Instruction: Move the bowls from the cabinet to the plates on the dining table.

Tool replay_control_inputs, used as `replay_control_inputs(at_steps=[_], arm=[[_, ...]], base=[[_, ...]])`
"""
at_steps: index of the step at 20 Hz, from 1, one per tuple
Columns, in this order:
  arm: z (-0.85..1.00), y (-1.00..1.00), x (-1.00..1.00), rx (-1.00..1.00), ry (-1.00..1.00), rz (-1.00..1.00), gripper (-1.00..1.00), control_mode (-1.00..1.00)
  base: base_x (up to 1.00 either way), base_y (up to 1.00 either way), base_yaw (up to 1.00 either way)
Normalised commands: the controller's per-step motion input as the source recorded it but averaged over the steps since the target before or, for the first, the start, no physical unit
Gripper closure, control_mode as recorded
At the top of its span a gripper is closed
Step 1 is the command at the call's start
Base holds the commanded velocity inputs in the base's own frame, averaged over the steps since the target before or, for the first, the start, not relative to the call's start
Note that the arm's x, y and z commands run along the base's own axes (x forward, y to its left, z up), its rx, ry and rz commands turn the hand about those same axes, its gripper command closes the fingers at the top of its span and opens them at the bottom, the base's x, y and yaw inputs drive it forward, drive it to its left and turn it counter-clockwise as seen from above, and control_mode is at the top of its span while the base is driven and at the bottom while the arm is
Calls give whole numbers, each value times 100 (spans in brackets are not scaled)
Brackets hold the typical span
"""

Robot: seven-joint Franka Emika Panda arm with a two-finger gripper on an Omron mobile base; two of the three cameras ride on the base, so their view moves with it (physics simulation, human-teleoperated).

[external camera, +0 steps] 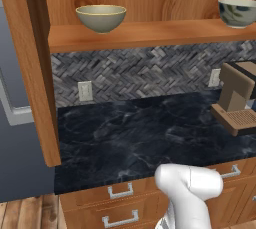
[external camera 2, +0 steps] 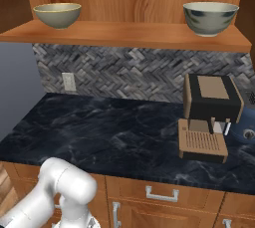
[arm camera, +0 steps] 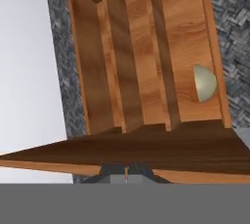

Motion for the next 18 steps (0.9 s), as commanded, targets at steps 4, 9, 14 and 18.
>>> replay_control_inputs(at_steps=[4, 9, 14, 18], arm=[[0, -57, -63, 41, 0, -26, 100, -100], [0, -63, -54, 49, 0, -29, 100, -100], [0, -63, -52, 55, 0, -31, 100, -100], [0, -62, -37, 57, 0, -32, 100, -100]], base=[[0, 0, 0], [0, 0, 0], [0, 0, 0], [0, 0, 0]])
